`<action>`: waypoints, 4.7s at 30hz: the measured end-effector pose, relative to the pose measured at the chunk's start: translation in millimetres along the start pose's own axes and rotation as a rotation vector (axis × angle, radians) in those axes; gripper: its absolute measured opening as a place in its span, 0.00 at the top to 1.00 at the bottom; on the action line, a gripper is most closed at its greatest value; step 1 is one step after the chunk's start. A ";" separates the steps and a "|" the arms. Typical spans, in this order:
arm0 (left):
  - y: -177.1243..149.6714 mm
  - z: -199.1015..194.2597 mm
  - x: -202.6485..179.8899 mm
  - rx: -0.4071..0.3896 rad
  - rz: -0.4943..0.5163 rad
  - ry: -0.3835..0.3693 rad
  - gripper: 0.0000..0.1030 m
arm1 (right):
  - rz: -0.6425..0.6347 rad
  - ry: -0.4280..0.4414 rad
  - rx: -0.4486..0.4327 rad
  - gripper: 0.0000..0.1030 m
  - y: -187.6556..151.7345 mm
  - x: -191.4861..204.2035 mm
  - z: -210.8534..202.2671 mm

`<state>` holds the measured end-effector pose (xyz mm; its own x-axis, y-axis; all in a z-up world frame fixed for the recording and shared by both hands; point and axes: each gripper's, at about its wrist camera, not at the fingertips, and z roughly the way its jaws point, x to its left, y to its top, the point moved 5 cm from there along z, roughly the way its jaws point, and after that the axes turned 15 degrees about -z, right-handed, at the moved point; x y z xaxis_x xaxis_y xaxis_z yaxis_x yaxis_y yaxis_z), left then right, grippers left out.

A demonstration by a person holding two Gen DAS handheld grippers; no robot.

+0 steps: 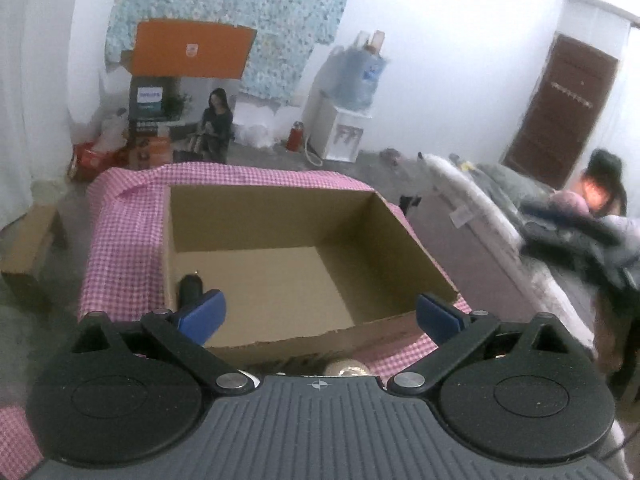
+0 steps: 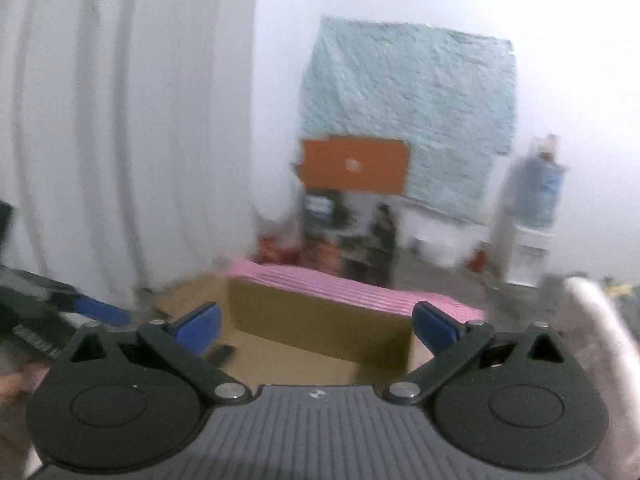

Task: Organize rigid objects
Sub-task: 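Move the right gripper back to the objects on the table, then grasp the black tape roll with the right gripper, then carry the black tape roll with the right gripper down into the box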

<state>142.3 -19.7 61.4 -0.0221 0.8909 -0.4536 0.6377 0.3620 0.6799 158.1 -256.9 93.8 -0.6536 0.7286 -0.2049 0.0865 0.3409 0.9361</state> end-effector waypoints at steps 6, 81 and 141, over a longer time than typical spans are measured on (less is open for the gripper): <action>-17.9 -11.1 -3.5 -0.009 0.028 -0.105 0.00 | 0.164 0.146 0.054 0.00 -56.7 -2.7 -10.6; -154.5 50.6 55.6 0.166 0.317 0.125 0.37 | 0.322 0.208 0.361 0.77 -143.1 147.0 56.4; -9.8 -17.3 19.9 -0.098 0.441 0.098 0.35 | 0.114 0.289 0.167 0.78 21.0 126.3 83.7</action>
<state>122.4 -0.7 55.7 0.1595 0.9856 -0.0554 0.5264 -0.0374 0.8494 140.3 -108.0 63.6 -0.8165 0.5773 0.0104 0.2774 0.3764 0.8839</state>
